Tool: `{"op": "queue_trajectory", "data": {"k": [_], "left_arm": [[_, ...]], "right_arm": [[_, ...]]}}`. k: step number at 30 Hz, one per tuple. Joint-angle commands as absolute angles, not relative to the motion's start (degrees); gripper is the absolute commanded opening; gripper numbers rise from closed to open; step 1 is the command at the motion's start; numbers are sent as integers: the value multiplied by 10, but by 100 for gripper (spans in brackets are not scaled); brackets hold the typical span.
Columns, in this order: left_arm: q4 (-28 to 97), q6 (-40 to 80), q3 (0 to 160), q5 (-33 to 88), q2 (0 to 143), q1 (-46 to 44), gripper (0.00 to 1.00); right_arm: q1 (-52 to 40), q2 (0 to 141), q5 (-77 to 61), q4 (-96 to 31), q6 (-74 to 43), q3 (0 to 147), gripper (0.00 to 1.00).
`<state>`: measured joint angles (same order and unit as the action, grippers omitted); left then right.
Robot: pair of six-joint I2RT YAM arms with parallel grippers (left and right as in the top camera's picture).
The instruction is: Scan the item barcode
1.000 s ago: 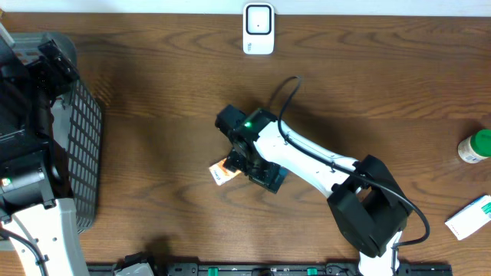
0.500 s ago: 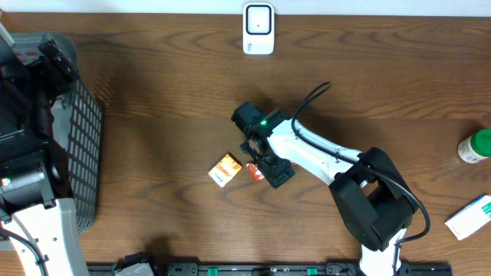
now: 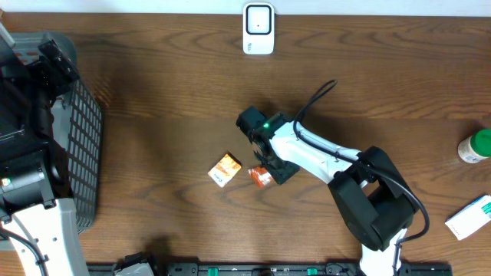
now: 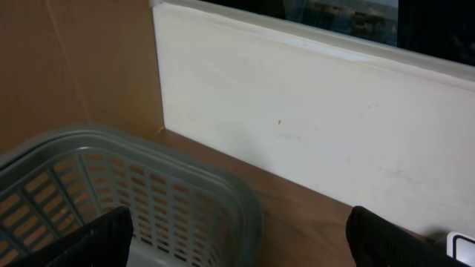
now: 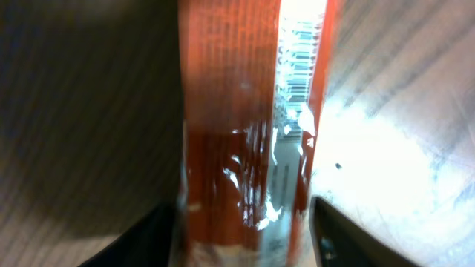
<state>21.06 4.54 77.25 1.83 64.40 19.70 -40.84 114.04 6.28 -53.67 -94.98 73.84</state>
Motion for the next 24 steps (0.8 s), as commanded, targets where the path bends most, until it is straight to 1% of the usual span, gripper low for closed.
{"op": "queue_trajectory", "data": {"k": [1, 2, 3, 5, 7, 9, 11, 12, 13, 14, 15, 16, 24], "left_arm": [[209, 50, 775, 23, 644, 195, 91], [209, 50, 775, 23, 644, 195, 91], [210, 50, 775, 23, 644, 195, 91], [209, 50, 775, 23, 644, 195, 91], [209, 50, 775, 23, 644, 195, 91], [209, 50, 775, 23, 644, 195, 91], [210, 50, 775, 23, 644, 195, 91], [210, 50, 775, 23, 644, 195, 91], [209, 50, 775, 23, 644, 196, 91], [210, 50, 775, 23, 644, 195, 91], [209, 50, 775, 23, 644, 195, 91], [209, 50, 775, 23, 644, 195, 91], [209, 50, 775, 23, 644, 195, 91]], "right_arm": [[-410, 1143, 88, -534, -916, 700, 40], [-410, 1143, 96, -527, -889, 695, 38], [-410, 1143, 107, -520, -852, 693, 37], [-410, 1143, 136, -498, -727, 693, 33], [-410, 1143, 160, -476, -585, 693, 32], [-410, 1143, 166, -452, -405, 693, 36], [-411, 1143, 160, -443, -244, 693, 45], [-411, 1143, 160, -445, -176, 693, 54], [-412, 1143, 161, -446, -132, 693, 64], [-412, 1143, 161, -446, -39, 693, 83], [-412, 1143, 164, -445, -10, 693, 92], [-413, 1142, 170, -445, -6, 695, 99], [-412, 1118, 150, -459, -137, 719, 99]]}}
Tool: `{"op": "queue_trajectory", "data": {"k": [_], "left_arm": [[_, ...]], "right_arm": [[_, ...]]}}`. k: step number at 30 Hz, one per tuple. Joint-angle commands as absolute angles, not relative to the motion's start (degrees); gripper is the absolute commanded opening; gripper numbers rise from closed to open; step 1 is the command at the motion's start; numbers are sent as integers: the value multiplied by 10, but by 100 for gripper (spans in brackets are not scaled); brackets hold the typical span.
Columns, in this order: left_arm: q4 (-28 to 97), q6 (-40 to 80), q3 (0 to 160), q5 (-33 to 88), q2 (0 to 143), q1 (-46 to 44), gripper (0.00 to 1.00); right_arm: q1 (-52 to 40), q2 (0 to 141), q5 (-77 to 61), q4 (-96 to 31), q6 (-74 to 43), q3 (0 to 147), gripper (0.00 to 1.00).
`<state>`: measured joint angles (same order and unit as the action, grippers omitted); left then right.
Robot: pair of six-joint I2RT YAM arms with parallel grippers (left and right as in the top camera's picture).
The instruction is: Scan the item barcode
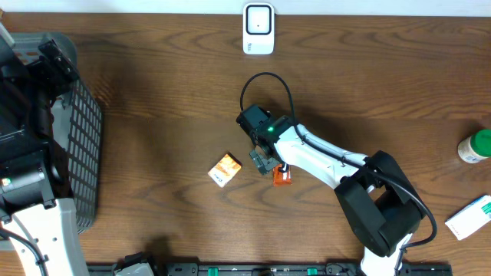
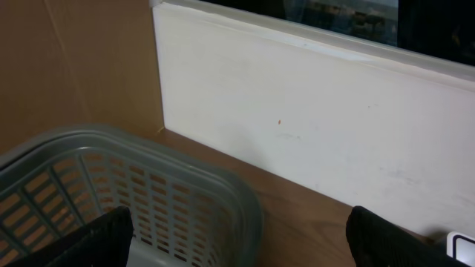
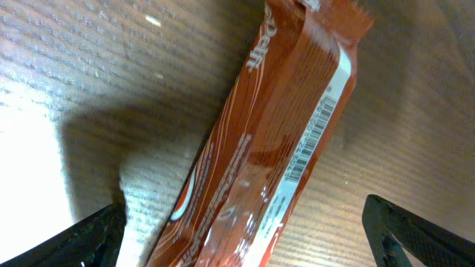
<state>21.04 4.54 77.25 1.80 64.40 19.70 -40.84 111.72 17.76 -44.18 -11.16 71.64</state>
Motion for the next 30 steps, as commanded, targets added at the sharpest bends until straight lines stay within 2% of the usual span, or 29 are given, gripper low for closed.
{"op": "queue_trajectory", "data": {"k": [1, 6, 10, 17, 22, 24, 25, 27, 30], "left_arm": [[210, 50, 775, 23, 644, 195, 91], [209, 50, 775, 23, 644, 195, 91], [209, 50, 775, 23, 644, 195, 91], [209, 50, 775, 23, 644, 195, 91], [209, 50, 775, 23, 644, 195, 91], [209, 50, 775, 23, 644, 195, 91], [209, 50, 775, 23, 644, 195, 91], [209, 50, 775, 23, 644, 195, 91], [209, 50, 775, 23, 644, 195, 91]], "right_arm": [[-411, 1104, 127, -468, -154, 723, 99], [-401, 1020, 32, -490, -260, 725, 99], [-385, 936, 25, -525, -402, 725, 99], [-329, 846, 6, -667, -953, 722, 99], [-328, 858, 14, -662, -982, 719, 99], [-329, 871, -20, -662, -1056, 710, 99], [-331, 886, -44, -661, -1157, 698, 95], [-332, 901, -51, -617, -1174, 682, 96], [-332, 927, -84, -517, -1174, 656, 84]]}}
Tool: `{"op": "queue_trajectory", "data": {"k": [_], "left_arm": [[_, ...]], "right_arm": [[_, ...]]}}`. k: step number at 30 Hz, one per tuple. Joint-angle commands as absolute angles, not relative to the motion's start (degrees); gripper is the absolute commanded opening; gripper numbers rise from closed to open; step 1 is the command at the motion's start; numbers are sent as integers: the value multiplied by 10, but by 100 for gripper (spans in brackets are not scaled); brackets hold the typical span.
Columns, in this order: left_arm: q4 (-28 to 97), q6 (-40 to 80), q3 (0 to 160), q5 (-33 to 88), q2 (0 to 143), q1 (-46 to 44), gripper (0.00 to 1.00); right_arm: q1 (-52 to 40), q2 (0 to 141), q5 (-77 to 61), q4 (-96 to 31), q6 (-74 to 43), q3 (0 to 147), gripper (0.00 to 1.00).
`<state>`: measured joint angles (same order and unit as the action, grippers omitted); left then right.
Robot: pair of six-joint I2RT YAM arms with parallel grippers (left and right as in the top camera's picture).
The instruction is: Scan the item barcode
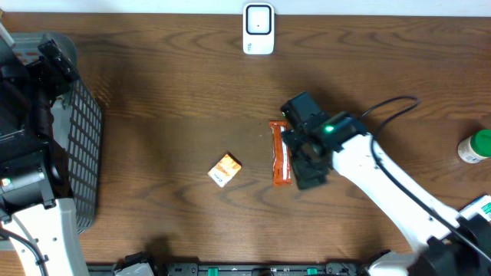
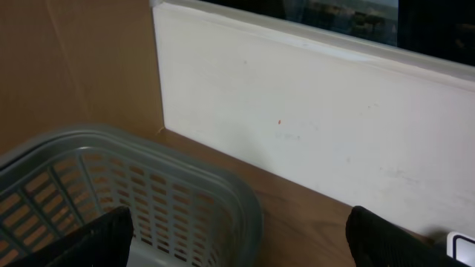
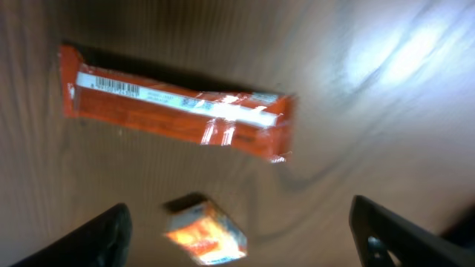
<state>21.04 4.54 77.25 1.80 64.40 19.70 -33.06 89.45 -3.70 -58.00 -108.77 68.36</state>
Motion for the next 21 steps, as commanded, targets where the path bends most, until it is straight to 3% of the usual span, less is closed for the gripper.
{"op": "queue_trajectory", "data": {"k": [1, 6, 13, 18, 19, 21], "left_arm": [[210, 50, 775, 23, 644, 195, 91], [210, 50, 775, 23, 649, 195, 91], [209, 50, 775, 23, 672, 195, 91], [209, 50, 775, 23, 694, 195, 91], [210, 50, 775, 23, 697, 195, 91], [210, 50, 775, 23, 704, 195, 91]], "right_arm": [[-332, 936, -85, -485, -1174, 650, 83], [-335, 985, -55, -452, -1131, 636, 89], [-333, 1004, 59, -409, -796, 636, 84], [-333, 1010, 31, -364, -621, 636, 82], [-334, 1011, 17, -361, -610, 636, 81], [-336, 1011, -4, -355, -606, 636, 64]]}}
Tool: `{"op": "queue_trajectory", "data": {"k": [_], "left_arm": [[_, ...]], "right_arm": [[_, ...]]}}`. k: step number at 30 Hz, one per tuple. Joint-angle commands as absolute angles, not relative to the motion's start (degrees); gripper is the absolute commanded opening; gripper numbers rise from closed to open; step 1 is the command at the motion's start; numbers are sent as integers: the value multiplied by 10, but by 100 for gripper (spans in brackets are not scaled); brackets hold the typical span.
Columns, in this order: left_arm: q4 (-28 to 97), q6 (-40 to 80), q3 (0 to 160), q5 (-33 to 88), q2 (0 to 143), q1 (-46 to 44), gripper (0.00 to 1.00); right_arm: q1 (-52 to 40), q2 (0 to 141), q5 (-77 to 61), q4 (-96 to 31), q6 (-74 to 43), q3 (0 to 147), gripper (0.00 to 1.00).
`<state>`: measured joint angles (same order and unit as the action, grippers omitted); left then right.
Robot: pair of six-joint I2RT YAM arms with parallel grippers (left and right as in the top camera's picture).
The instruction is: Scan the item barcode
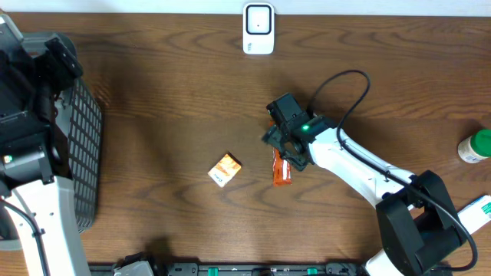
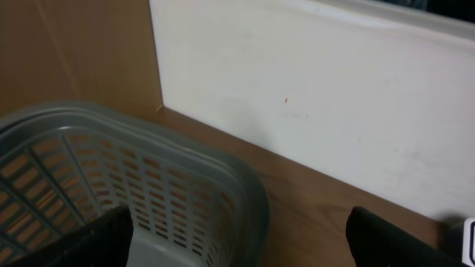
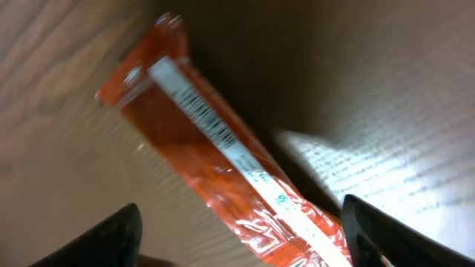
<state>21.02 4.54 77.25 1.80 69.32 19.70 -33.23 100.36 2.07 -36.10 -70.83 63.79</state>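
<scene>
An orange snack bar lies flat on the wooden table, its white barcode strip facing up. My right gripper hangs open low over it, and the bar's lower end runs between the two fingers. From overhead, the right gripper covers the bar's far end, and only the near end of the bar shows. The white scanner stands at the table's far edge. My left gripper is open above the basket, far from the bar.
A small orange box lies left of the bar. A grey mesh basket stands at the left edge. A green-capped bottle and a white-green box sit at the far right.
My right gripper was right of the bar and higher, with the whole bar in view. Now it is turned and low over the bar's far end, still open. The left wrist view shifted slightly.
My right gripper was closed round the bar next to the small orange box. Then the bar lay a little further right with the fingers spread wide. Then the gripper stood off to the right, bar flat, barcode up. Now the open gripper is low over it.
</scene>
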Motion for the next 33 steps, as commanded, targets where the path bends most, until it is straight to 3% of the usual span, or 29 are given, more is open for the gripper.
{"op": "queue_trajectory", "data": {"k": [1, 2, 3, 7, 20, 33], "left_arm": [[210, 50, 775, 23, 707, 195, 91], [210, 50, 775, 23, 711, 195, 91], [209, 50, 775, 23, 713, 195, 91], [209, 50, 775, 23, 723, 195, 91], [209, 50, 775, 23, 730, 195, 91], [209, 50, 775, 24, 730, 195, 91]], "right_arm": [[-338, 1011, -11, -351, -606, 636, 47], [-341, 1011, -24, -342, -604, 636, 33], [-343, 1011, -34, -335, -596, 636, 24], [-360, 1011, -46, -332, -569, 636, 2], [-390, 1118, -40, -352, -567, 605, 1], [-389, 1119, 133, -515, -568, 605, 1]]}}
